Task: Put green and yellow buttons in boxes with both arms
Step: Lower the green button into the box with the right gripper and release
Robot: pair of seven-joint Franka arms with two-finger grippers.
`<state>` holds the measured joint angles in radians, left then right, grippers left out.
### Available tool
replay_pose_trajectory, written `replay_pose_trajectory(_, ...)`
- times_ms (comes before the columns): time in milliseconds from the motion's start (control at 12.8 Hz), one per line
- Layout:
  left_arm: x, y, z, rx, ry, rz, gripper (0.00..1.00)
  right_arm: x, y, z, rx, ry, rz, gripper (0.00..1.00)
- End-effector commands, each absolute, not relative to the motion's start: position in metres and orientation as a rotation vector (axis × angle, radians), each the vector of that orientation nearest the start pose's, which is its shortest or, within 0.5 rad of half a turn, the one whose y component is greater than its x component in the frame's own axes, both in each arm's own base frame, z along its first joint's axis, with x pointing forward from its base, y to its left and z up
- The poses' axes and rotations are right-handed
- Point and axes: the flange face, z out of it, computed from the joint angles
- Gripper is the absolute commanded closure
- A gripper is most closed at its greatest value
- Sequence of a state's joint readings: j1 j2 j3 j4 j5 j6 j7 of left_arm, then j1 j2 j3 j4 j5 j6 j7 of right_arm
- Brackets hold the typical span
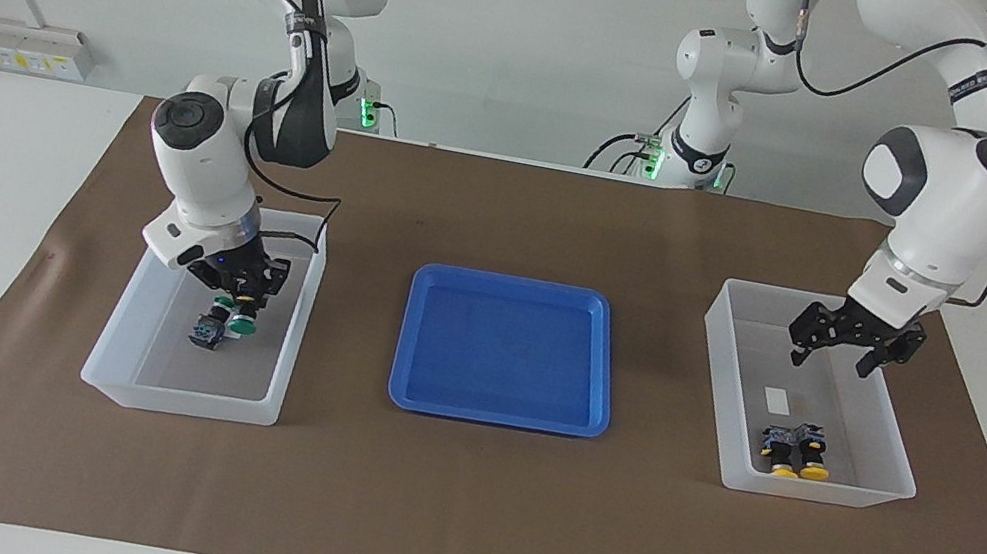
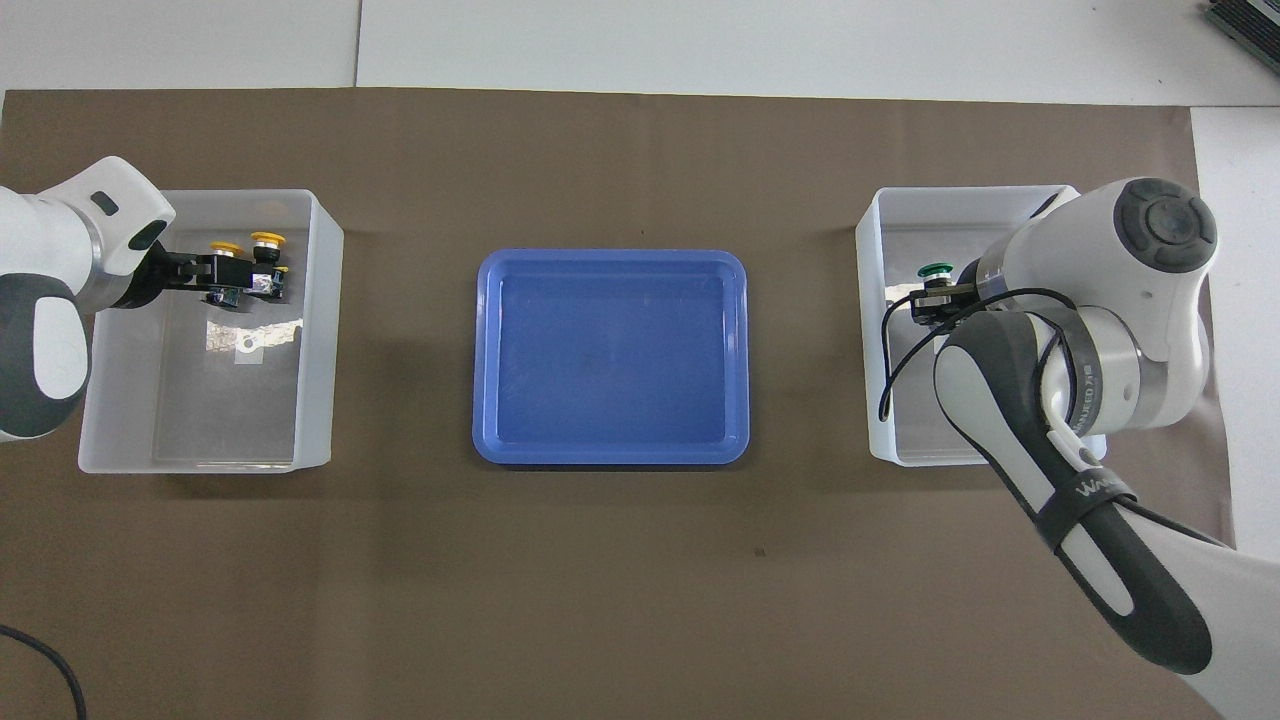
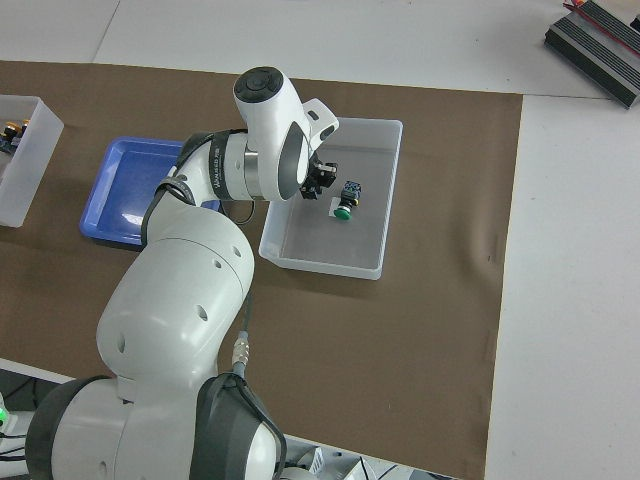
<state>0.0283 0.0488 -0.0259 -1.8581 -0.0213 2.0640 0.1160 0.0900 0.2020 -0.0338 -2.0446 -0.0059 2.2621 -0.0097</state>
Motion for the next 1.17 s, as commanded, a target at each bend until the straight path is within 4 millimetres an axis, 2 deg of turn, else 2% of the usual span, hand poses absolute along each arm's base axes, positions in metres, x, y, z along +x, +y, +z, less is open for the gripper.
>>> replay_pose_trajectory(0,0.567,-0.018,0.558,-3.140,0.240,-0.217,0.00,0.565,0.031,0.340,-3.125,-0.131,-0.065,1.00)
replay_pose_trajectory(78,0.563,-0.026,0.574,-3.143,0.262,-0.181,0.00,0.565,0.030,0.336,-3.125,-0.131,-0.058,0.90)
replay_pose_trajectory(156,0.561,-0.037,0.597,-3.141,0.288,-0.185,0.00,0.565,0.028,0.334,-3.126,-0.124,-0.067,0.75)
replay_pose_trajectory(234,0.561,-0.040,0.615,-3.142,0.298,-0.178,0.00,0.565,0.028,0.333,-3.126,-0.124,-0.070,0.51)
replay_pose_trajectory(312,0.559,-0.046,0.628,-3.142,0.319,-0.163,0.00,0.565,0.028,0.333,-3.126,-0.121,-0.070,0.19)
replay_pose_trajectory(390,0.558,-0.047,0.635,-3.141,0.322,-0.156,0.00,0.566,0.029,0.334,-3.126,-0.112,-0.072,0.00)
replay_pose_trajectory(546,0.560,-0.046,0.636,-3.140,0.323,-0.132,0.00,0.573,0.036,0.349,-3.123,-0.081,-0.119,0.00)
replay_pose_trajectory(702,0.558,-0.041,0.635,-3.144,0.313,-0.122,0.00,0.586,0.048,0.382,-3.118,0.033,-0.187,0.00)
replay_pose_trajectory(780,0.556,-0.038,0.635,-3.144,0.309,-0.118,0.00,0.589,0.061,0.393,-3.123,0.044,-0.186,0.00)
replay_pose_trajectory(936,0.550,-0.038,0.633,-3.147,0.309,-0.079,0.00,0.599,0.061,0.435,-3.120,0.136,-0.174,0.00)
replay_pose_trajectory(1092,0.544,-0.037,0.634,-3.149,0.308,-0.038,0.00,0.606,0.047,0.482,-3.126,0.174,-0.134,0.00)
